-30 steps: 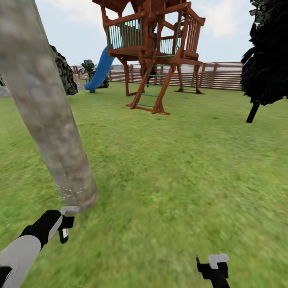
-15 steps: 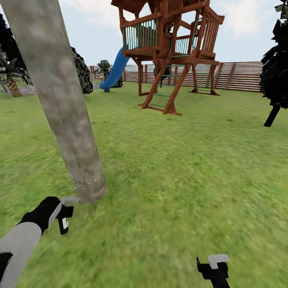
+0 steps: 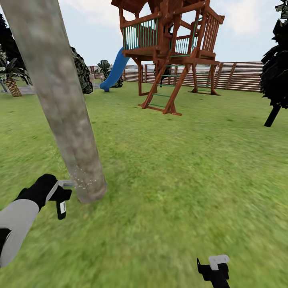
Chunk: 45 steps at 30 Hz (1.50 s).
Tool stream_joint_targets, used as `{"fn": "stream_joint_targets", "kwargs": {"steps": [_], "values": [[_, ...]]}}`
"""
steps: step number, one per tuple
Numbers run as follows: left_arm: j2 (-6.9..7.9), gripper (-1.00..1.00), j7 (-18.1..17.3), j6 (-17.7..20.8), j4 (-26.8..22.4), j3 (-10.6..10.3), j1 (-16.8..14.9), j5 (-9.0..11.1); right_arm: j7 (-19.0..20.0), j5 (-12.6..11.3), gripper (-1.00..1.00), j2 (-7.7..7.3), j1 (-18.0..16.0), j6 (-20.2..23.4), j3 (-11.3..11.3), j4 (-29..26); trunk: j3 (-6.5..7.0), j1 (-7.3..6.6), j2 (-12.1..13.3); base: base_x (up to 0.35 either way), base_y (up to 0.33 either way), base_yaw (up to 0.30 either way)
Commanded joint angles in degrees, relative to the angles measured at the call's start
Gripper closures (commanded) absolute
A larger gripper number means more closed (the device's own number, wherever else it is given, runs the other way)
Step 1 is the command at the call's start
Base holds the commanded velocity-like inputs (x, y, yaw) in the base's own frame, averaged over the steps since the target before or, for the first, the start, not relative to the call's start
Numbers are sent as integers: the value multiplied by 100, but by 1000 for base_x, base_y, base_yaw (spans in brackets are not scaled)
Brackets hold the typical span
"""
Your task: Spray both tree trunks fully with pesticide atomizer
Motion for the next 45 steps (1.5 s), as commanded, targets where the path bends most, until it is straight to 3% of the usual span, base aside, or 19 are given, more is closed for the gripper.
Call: {"fn": "stream_joint_targets", "kwargs": {"steps": [1, 3, 7, 8, 10, 11, 12, 14, 16, 17, 20, 22, 26, 45], "values": [[62, 100, -55, 16, -6, -16, -11, -54, -25, 61, -100, 0, -4, -17, -38, 7, -5, 0, -2, 232, 0, 0], [204, 100, -55, 18, -4, -22, 2, -54, -25, 61, -100, 0, -4, -17, -41, 7, -5, 0, -2, 312, 0, 0], [122, 100, -129, 17, -4, -3, 28, -39, -25, 61, -100, 8, -4, -16, -38, 1, -5, 0, -2, 191, 0, 0], [51, 100, -410, 12, -4, -66, 31, -50, -25, 61, -100, 9, -4, -17, -38, 2, -5, 0, -2, 14, 0, 15], [58, 100, -733, 15, -4, -296, -2, -65, -27, 56, -100, 9, -4, -17, -38, 1, -6, 0, -2, 6, 0, 133], [129, 100, -864, 17, -3, -405, -35, -79, -31, 57, -100, 9, -4, -14, -38, 1, -8, 0, -2, 2, 0, 215], [305, 100, -938, 23, -16, -461, -71, -76, -30, 60, -100, 9, -4, -12, -38, 2, -9, 0, -2, 1, 0, 83], [508, 100, -989, 261, -139, -536, -380, -188, -30, 55, -100, 9, -4, -12, -40, -1, -9, 0, -2, 0, 0, 23], [574, 100, -1163, 413, -177, -579, -515, -242, -29, 58, -100, 9, -4, -15, -39, 5, -9, 0, -2, 0, 0, 5], [573, 100, -1522, 507, -402, -809, -649, -265, -29, 54, -100, 9, -4, -14, -43, 3, -9, 0, -2, 0, 0, 0], [628, 100, -1999, 647, -657, -1372, -689, -278, -30, 56, -100, 9, -4, -12, -39, 5, -9, 0, -2, 0, 0, 0], [697, 100, -2071, 612, -610, -1449, -637, -277, -26, 54, -100, 9, -4, -13, -38, 3, -9, 0, -2, 0, 0, 0], [725, 100, -2149, 633, -645, -1406, -432, -240, -29, 54, -100, 9, -4, -16, -38, 6, -9, 0, -2, 0, 0, 60], [747, 100, -2270, 676, -672, -1338, -512, -239, -25, 55, -100, 9, -4, -13, -38, 6, -9, 0, -2, 42, -208, 35]]}}
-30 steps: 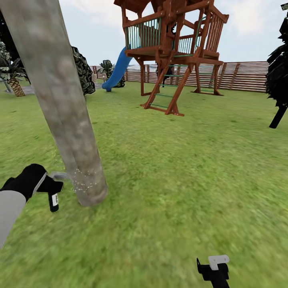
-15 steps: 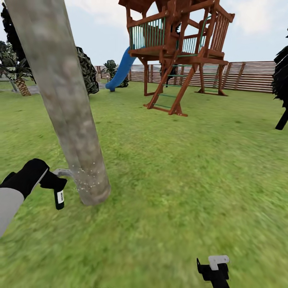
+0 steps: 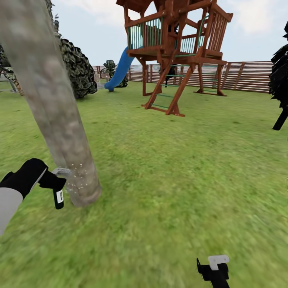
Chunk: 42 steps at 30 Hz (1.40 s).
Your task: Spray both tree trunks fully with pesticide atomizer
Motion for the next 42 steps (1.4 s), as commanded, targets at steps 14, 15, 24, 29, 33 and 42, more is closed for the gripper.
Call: {"fn": "stream_joint_targets", "kwargs": {"steps": [14, 15, 24, 29, 33, 42], "values": [[-3, 100, -50, -23, -8, 168, 30, -79, -31, 62, -100, -7, -4, -15, -47, 8, -5, 0, -2, 161, -213, 0], [1, 100, -50, -22, -8, 166, 30, -79, -31, 63, -100, -7, -4, -14, -47, 8, -5, 0, -2, 1, -274, 0], [11, 100, -41, -13, -6, 172, 15, -98, -31, 60, -100, 0, -4, -15, -43, 0, -5, 0, -2, 0, -274, 62], [299, 100, -14, -14, 29, 180, 69, -106, -31, 59, -100, 1, -4, -16, -39, -1, -5, 0, -2, 6, -274, 266], [481, 100, 3, -27, 55, 182, 91, -106, -31, 59, -100, 1, -4, -17, -38, -1, -5, 0, -2, 143, -247, 274], [488, 100, 276, -42, 93, 180, 93, -107, -31, 61, -100, 1, -4, -19, -38, 0, -5, 0, -2, 260, -86, 55]]}}
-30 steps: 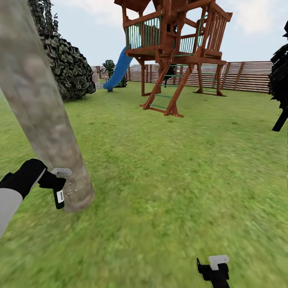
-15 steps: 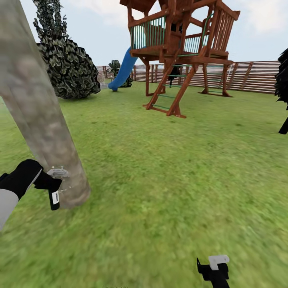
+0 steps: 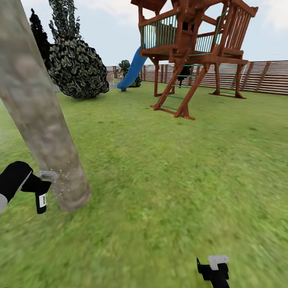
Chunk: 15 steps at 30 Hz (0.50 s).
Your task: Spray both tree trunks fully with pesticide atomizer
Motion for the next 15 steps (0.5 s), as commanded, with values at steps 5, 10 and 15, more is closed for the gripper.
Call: {"fn": "stream_joint_targets", "kwargs": {"steps": [5, 10, 15], "values": [[-3, 100, 110, -17, -11, -27, 99, -35, -25, 65, -100, 0, -4, -16, -38, 7, -5, 0, -2, 15, -1, 255], [-11, 100, 112, -32, -66, 77, 203, -5, -25, 62, -100, 0, -4, -15, -38, 6, -5, 0, -2, 59, -78, 199], [-13, 100, 114, -30, -72, 102, 204, -10, -25, 63, -100, 0, -4, -12, -38, 6, -5, 0, -2, 200, -213, 7]]}}
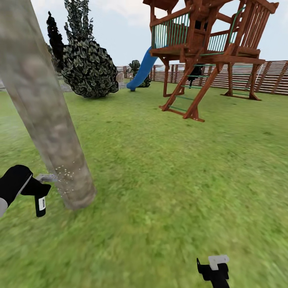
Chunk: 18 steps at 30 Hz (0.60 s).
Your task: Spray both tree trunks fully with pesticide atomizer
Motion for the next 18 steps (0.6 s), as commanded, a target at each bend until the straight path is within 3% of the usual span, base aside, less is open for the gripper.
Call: {"fn": "stream_joint_targets", "kwargs": {"steps": [1, 5, 10, 15, 18], "values": [[5, 100, -58, 8, -2, -26, -5, -64, -22, 59, -100, 1, -4, -17, -38, 8, -5, 1, -2, 216, -211, 0], [7, 100, -49, 3, 21, -25, -5, -75, -23, 62, -100, 1, -4, -20, -38, 10, -5, 1, -2, 216, -211, 27], [6, 100, 312, 2, 47, -25, 2, -58, -23, 66, -100, 1, -4, -18, -38, 12, -5, 1, -2, 202, -216, 256], [5, 100, 327, 2, 68, -25, 7, -56, -22, 66, -100, 1, -4, -16, -38, 11, -5, 1, -2, 134, -247, 194], [5, 100, 327, 2, 57, -19, 206, -48, -18, 66, -100, 1, -4, -20, -38, 8, -5, 1, -2, 57, -268, 8]]}}
